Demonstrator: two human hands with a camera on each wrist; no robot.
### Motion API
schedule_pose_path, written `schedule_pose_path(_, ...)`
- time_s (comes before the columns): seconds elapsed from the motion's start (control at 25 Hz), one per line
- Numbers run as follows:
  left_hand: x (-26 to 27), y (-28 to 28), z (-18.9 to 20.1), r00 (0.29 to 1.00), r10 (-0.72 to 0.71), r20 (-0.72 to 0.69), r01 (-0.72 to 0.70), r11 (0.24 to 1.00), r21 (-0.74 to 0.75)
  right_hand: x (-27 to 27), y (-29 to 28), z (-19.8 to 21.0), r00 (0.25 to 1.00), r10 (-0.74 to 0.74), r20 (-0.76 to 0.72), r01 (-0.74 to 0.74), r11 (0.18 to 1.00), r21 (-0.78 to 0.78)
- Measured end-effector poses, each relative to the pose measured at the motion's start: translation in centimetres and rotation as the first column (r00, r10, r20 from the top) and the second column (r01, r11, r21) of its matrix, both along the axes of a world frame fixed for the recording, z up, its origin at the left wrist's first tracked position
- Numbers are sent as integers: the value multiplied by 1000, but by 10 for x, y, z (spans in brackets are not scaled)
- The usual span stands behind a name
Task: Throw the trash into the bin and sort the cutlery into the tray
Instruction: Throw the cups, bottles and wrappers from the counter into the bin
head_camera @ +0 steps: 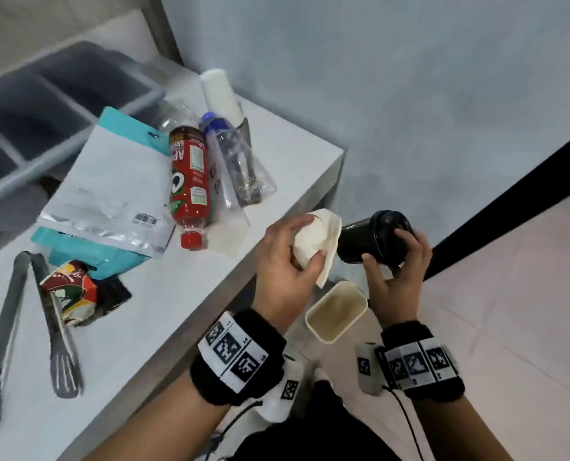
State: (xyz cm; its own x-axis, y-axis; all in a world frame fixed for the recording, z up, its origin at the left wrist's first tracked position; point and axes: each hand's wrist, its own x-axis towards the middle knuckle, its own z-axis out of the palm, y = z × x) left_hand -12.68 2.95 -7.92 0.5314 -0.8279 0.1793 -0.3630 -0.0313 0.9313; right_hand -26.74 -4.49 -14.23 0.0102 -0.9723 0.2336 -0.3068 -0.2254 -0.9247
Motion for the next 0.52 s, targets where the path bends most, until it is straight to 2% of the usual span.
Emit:
schedule_pose_path(0.08,-18,-2,-43,997,-73,-24,75,988,135,-20,10,-38,998,-39,-47,43,995,91)
schedule_pose_path(0.2,-35,-21,-118,987,-150,-63,162,906,391,-46,12,-111,990,-43,-138,83,952,294)
schedule_pose_path(0.36,-47,-51,-235,982,-168,-92,191,813,550,-57,-6,-223,977,-38,-210,149,824,546)
schedule_pose_path(0.52,-50,-82,-362,985,-136,-107,172,701,692,-53,-38,-331,968,-88,-235,223,730,646)
